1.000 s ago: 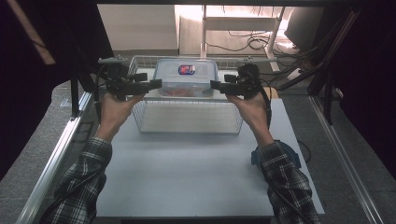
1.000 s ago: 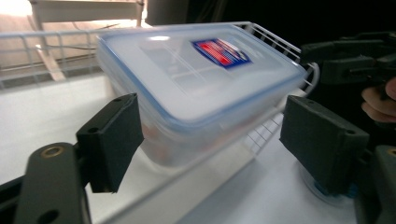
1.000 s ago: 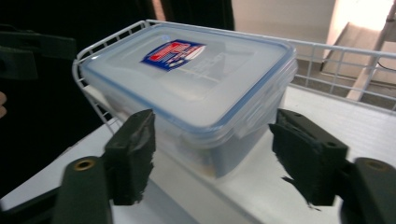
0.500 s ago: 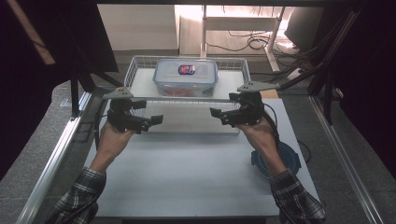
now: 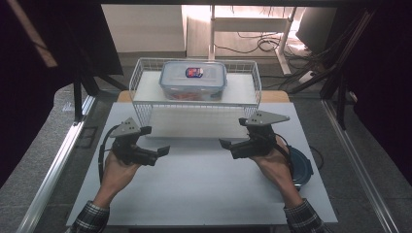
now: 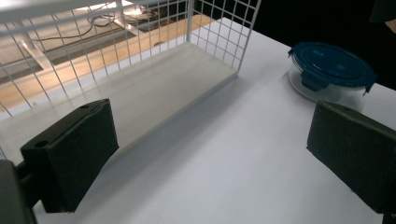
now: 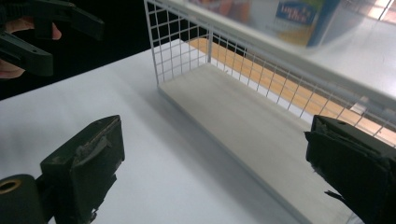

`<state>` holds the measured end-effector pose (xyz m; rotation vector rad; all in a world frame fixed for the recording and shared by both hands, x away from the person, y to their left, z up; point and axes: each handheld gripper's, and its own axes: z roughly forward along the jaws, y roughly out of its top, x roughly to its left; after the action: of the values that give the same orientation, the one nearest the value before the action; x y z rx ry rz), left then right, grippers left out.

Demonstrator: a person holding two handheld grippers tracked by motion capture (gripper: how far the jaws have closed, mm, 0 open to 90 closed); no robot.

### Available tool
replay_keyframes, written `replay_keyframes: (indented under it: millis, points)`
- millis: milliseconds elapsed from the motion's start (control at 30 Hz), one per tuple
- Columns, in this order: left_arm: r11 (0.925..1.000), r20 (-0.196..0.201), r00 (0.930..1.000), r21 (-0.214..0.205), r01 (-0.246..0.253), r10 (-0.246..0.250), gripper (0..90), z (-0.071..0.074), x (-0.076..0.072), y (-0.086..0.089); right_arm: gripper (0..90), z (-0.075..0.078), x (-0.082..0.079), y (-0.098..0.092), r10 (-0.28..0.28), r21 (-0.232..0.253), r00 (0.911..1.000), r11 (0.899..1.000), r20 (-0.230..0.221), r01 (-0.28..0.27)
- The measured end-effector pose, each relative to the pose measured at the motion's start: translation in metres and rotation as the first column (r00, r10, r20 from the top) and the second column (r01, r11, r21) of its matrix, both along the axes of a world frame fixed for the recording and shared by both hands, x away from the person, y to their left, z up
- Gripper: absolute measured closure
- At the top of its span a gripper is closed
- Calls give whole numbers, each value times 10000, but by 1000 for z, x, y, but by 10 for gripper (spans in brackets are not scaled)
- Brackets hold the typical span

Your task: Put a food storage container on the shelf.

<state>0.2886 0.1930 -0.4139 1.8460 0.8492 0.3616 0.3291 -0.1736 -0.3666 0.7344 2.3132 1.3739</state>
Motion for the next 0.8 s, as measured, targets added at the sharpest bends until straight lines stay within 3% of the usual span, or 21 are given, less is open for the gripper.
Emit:
replay_keyframes:
  millis: [233, 533, 800]
  points:
    - [10000, 61, 10000, 50, 76, -76, 20, -22, -20, -3, 31, -23, -10, -14, -204, -25, 9998, 9998, -63, 204]
    - [9996, -248, 9993, 41, 289, -288, 27, -44, -35, -2, 27, -43, -27, -23, -269, 120, 9995, 9996, -172, 271]
    - [9984, -209, 9998, 557, 17, -5, 33, -69, -55, -1, 34, -58, -43, -28, -394, 149, 9987, 9991, -312, 399]
